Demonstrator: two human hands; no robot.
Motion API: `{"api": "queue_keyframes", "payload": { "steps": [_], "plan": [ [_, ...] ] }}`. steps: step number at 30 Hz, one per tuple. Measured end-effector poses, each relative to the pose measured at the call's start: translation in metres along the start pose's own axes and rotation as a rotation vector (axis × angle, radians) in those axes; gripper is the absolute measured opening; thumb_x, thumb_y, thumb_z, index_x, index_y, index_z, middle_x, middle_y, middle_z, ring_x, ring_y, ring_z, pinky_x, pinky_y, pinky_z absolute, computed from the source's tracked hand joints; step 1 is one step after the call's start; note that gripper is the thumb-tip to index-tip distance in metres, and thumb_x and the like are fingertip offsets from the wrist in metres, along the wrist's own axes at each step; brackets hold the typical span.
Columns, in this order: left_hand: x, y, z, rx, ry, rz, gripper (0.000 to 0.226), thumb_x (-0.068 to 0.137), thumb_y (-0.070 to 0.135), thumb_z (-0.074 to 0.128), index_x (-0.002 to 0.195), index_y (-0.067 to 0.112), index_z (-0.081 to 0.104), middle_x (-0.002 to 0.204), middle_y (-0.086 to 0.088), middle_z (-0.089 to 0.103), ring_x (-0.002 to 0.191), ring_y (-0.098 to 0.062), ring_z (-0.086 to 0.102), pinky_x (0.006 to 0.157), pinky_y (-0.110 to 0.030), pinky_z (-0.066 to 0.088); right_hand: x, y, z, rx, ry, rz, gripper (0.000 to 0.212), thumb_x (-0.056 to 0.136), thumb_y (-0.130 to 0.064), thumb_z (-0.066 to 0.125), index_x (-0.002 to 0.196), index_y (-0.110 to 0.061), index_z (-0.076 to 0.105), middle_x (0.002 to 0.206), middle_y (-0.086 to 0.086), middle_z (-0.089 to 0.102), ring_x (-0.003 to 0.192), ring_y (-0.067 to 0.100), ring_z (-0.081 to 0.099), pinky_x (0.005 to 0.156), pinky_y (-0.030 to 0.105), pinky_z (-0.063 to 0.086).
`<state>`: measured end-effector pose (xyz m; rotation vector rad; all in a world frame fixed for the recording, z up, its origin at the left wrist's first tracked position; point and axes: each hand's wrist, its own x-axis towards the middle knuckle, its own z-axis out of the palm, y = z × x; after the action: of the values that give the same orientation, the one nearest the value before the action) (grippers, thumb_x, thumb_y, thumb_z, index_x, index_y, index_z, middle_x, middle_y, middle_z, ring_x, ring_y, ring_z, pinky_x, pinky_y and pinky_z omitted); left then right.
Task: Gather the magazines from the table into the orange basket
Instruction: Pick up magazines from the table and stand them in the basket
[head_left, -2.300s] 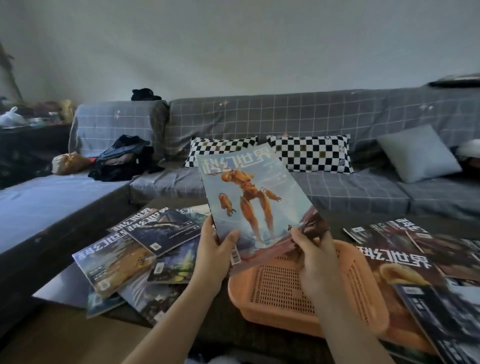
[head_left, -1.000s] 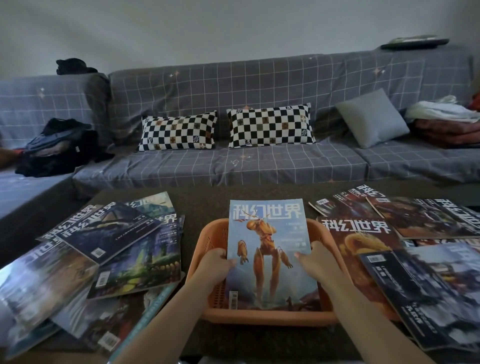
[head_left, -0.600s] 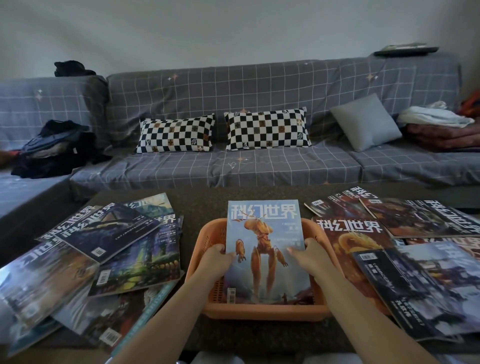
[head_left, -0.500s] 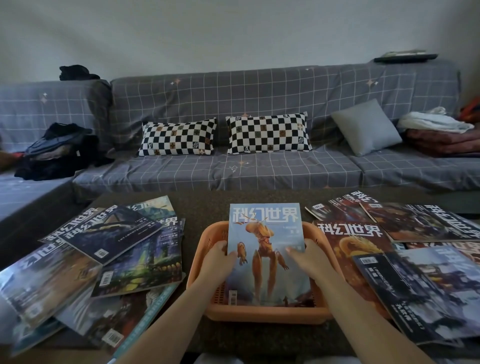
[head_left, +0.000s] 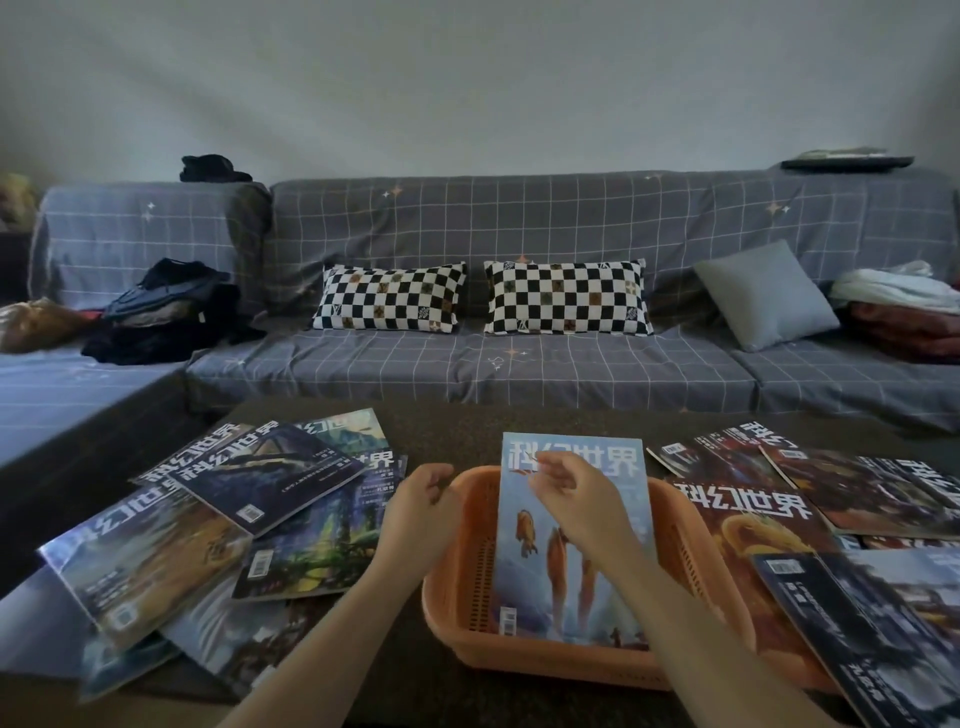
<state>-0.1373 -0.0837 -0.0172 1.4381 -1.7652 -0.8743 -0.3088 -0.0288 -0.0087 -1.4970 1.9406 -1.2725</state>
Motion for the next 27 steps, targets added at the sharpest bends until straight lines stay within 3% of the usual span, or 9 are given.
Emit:
{"api": "queue_keyframes", "payload": {
  "steps": [2,5,8,10,12,15,19,22,27],
  "plan": [
    [0.002,-0.007,-0.013,0.018,0.008,-0.015,0.037,0.096,0.020,0.050,0.133,0.020,0.051,0.130,0.001,0.058,0.110,-0.009,0.057,0.075,-0.016,0.040,0.005,-0.009,0.015,0.016,-0.044,-0.024,0.034,0.089,-0.030,0.060,0.122,-0.021,0.056,0.116,-0.005,0.062,0.101,0.004,0.057,0.074,0.009,0.044],
    [0.011,-0.026,-0.030,0.026,0.047,-0.071,0.035,0.096,0.020,0.050,0.131,0.022,0.052,0.125,-0.005,0.057,0.091,-0.011,0.062,0.065,-0.021,0.047,0.013,-0.023,0.042,0.006,-0.143,-0.050,0.031,0.090,-0.029,0.058,0.121,-0.027,0.054,0.103,-0.011,0.060,0.086,0.001,0.058,0.057,0.007,0.046],
    [0.022,-0.050,-0.051,0.035,0.103,-0.145,0.035,0.095,0.022,0.052,0.130,0.020,0.052,0.125,-0.004,0.054,0.079,-0.008,0.060,0.054,-0.019,0.046,0.028,-0.038,0.074,0.045,-0.242,-0.082,0.033,0.089,-0.030,0.060,0.121,-0.024,0.056,0.109,-0.007,0.062,0.098,0.003,0.057,0.079,0.015,0.046],
    [0.031,-0.068,-0.067,0.046,0.127,-0.185,0.037,0.095,0.025,0.052,0.131,0.019,0.052,0.130,-0.006,0.052,0.095,-0.018,0.061,0.076,-0.031,0.053,0.041,-0.048,0.097,0.041,-0.315,-0.101,0.033,0.089,-0.029,0.060,0.121,-0.022,0.057,0.110,-0.005,0.063,0.101,0.006,0.057,0.085,0.019,0.046],
    [0.039,-0.088,-0.083,0.102,0.173,-0.229,0.039,0.095,0.028,0.052,0.133,0.018,0.051,0.137,-0.008,0.046,0.107,-0.019,0.053,0.095,-0.034,0.044,0.056,-0.056,0.122,0.003,-0.375,-0.128,0.033,0.089,-0.029,0.059,0.121,-0.021,0.057,0.110,-0.005,0.063,0.096,0.004,0.057,0.077,0.012,0.044],
    [0.048,-0.119,-0.104,0.206,0.292,-0.311,0.043,0.095,0.032,0.052,0.135,0.017,0.048,0.149,-0.012,0.033,0.135,-0.027,0.032,0.109,-0.043,0.028,0.082,-0.063,0.164,-0.034,-0.442,-0.138,0.038,0.088,-0.030,0.061,0.124,-0.017,0.056,0.111,-0.002,0.063,0.092,0.004,0.056,0.069,0.009,0.042],
    [0.064,-0.153,-0.122,0.182,0.324,-0.411,0.049,0.097,0.032,0.049,0.140,0.009,0.042,0.154,-0.021,0.026,0.146,-0.030,0.011,0.114,-0.043,0.020,0.112,-0.066,0.222,-0.180,-0.566,-0.103,0.055,0.087,-0.040,0.060,0.134,-0.014,0.047,0.129,0.003,0.056,0.113,0.016,0.054,0.089,0.025,0.043],
    [0.074,-0.169,-0.126,0.103,0.342,-0.422,0.052,0.098,0.028,0.049,0.142,0.003,0.039,0.153,-0.022,0.028,0.145,-0.032,0.016,0.114,-0.040,0.021,0.130,-0.061,0.256,-0.356,-0.620,-0.077,0.066,0.087,-0.048,0.057,0.140,-0.013,0.039,0.144,0.004,0.044,0.128,0.022,0.043,0.103,0.034,0.033],
    [0.094,-0.181,-0.129,-0.089,0.485,-0.446,0.052,0.092,0.026,0.061,0.136,0.004,0.045,0.133,-0.017,0.052,0.124,-0.031,0.047,0.103,-0.043,0.040,0.155,-0.055,0.289,-0.544,-0.555,0.000,0.071,0.083,-0.062,0.051,0.137,-0.016,0.041,0.142,0.008,0.043,0.129,0.029,0.039,0.101,0.037,0.039]
  ]
}}
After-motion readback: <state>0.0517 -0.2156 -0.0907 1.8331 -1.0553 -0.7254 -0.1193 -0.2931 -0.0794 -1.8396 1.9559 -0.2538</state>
